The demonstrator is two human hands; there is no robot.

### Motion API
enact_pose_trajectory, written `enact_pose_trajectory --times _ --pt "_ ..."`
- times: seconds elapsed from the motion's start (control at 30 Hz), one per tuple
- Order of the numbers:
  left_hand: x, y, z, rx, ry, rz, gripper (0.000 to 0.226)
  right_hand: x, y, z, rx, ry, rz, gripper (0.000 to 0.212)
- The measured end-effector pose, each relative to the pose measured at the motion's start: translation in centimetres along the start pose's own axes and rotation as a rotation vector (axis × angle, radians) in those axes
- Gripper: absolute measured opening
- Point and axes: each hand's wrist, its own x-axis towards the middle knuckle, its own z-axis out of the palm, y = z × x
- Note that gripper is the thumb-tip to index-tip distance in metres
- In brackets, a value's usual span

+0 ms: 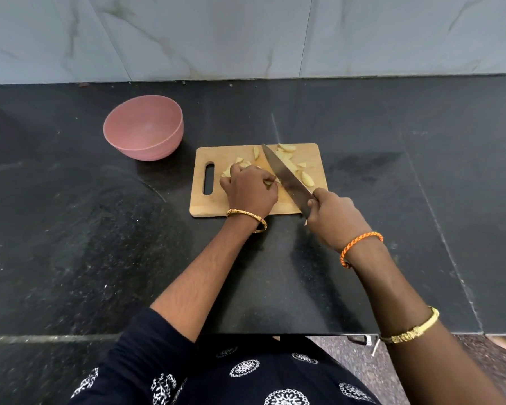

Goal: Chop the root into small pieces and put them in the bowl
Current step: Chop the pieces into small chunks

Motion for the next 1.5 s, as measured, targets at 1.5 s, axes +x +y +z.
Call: enact_pose_trajectory --times 1.5 --pt "5.8 1.3 -0.4 0.203 -0.083 0.382 0.015 1.2 3.0 -1.6 0.073 0.034 0.036 0.020"
